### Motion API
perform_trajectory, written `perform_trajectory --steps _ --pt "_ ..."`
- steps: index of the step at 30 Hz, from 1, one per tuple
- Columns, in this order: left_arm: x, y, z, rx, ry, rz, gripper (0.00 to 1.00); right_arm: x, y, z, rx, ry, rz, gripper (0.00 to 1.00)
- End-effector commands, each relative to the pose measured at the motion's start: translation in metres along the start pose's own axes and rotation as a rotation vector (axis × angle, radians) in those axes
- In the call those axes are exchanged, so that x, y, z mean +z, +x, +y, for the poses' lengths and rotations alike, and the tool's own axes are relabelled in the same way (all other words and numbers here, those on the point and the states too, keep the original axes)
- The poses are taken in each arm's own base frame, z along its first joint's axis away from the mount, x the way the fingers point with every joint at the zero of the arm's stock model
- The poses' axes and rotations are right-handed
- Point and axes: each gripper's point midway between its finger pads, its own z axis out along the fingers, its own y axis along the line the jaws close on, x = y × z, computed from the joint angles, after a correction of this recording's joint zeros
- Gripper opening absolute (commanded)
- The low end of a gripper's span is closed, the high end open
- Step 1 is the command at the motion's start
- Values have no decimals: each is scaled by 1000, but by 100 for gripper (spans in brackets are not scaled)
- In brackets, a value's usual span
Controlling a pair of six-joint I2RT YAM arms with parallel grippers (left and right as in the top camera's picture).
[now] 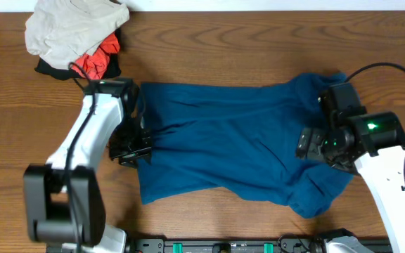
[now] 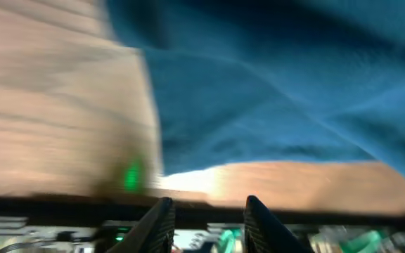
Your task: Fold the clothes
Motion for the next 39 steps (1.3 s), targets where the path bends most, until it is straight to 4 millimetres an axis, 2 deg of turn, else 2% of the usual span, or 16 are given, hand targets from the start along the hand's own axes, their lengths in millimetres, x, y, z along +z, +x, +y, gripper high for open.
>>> perform_trajectory --steps 1,6,8,9,10,12,14,19,29,34,39 --pt "-37 4 19 -68 -60 -205 34 -4 -16 -12 79 12 -54 99" --pt "-94 34 21 -77 51 -505 35 -3 -24 -24 143 19 -62 99" --pt "-106 52 25 -101 102 -604 42 -3 -25 -27 155 21 -64 99" --pt "-108 62 27 -118 125 -642 50 -3 -26 -27 156 20 -67 99" --pt "-106 69 30 -133 142 -666 54 -3 -26 -26 157 19 -68 99" --pt "-94 82 36 -172 171 -692 67 -3 -28 -26 155 16 -74 99" --pt "-75 92 39 -206 196 -679 71 -3 -29 -25 155 12 -80 99" --pt "-19 103 25 -234 304 -540 72 -3 -31 -22 156 -6 -83 99" --pt "58 86 20 -316 341 -419 72 -3 -26 -24 153 5 -63 99" --pt "80 82 16 -321 362 -380 72 -3 -26 -24 152 4 -62 99" --pt "90 79 14 -344 354 -330 72 -3 -25 -22 152 -4 -58 99"
